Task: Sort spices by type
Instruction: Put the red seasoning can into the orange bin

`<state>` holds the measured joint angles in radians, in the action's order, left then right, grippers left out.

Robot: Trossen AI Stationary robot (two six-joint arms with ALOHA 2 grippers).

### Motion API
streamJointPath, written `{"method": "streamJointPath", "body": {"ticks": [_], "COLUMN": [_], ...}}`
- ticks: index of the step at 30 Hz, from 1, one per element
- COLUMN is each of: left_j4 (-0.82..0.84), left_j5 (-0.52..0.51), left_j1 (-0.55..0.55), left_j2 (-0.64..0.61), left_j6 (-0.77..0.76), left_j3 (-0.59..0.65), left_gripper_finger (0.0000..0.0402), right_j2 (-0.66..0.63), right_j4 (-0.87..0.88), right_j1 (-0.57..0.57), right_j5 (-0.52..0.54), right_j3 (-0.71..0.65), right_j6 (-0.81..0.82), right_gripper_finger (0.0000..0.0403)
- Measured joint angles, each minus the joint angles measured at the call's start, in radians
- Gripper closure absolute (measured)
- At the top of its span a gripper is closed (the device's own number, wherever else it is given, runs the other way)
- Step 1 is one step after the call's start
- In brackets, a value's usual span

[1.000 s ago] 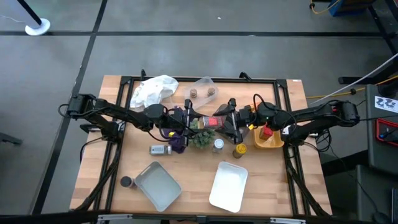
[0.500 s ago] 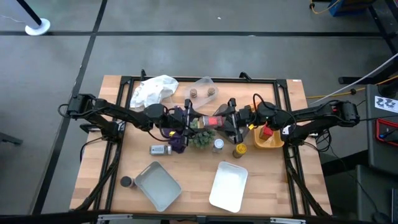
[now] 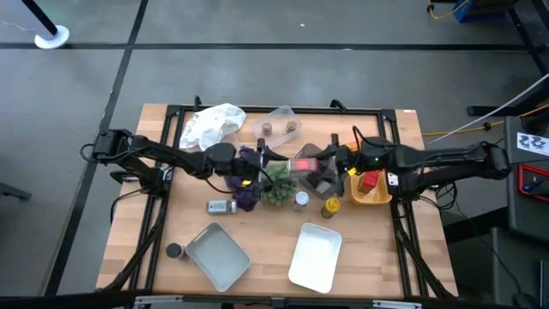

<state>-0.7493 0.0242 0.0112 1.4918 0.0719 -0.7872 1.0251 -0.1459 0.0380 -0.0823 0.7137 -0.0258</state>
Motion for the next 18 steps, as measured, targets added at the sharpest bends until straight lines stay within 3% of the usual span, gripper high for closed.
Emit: {"method": "streamJointPath", "body": {"ticks": [8, 13, 18], "left_j4": [0.069, 0.098, 0.116], "left_j5": [0.012, 0.010, 0.009], "left_j1": [-0.021, -0.021, -0.021], "left_j2": [0.000, 0.000, 0.000], "left_j6": [-0.044, -0.043, -0.043], "left_j3": [0.000, 0.000, 0.000], "left_gripper_finger": [0.0076, 0.0075, 0.0075], "right_j2": [-0.024, -0.013, -0.014], "right_j4": [0.763, 1.102, 1.342], "right_j1": [0.001, 0.002, 0.002], "right_j5": [0.272, 0.345, 0.370], "right_j3": [0.338, 0.516, 0.569], "right_j6": [0.043, 0.191, 0.346], "right_gripper_finger": [0.0179, 0.0175, 0.0174]}}
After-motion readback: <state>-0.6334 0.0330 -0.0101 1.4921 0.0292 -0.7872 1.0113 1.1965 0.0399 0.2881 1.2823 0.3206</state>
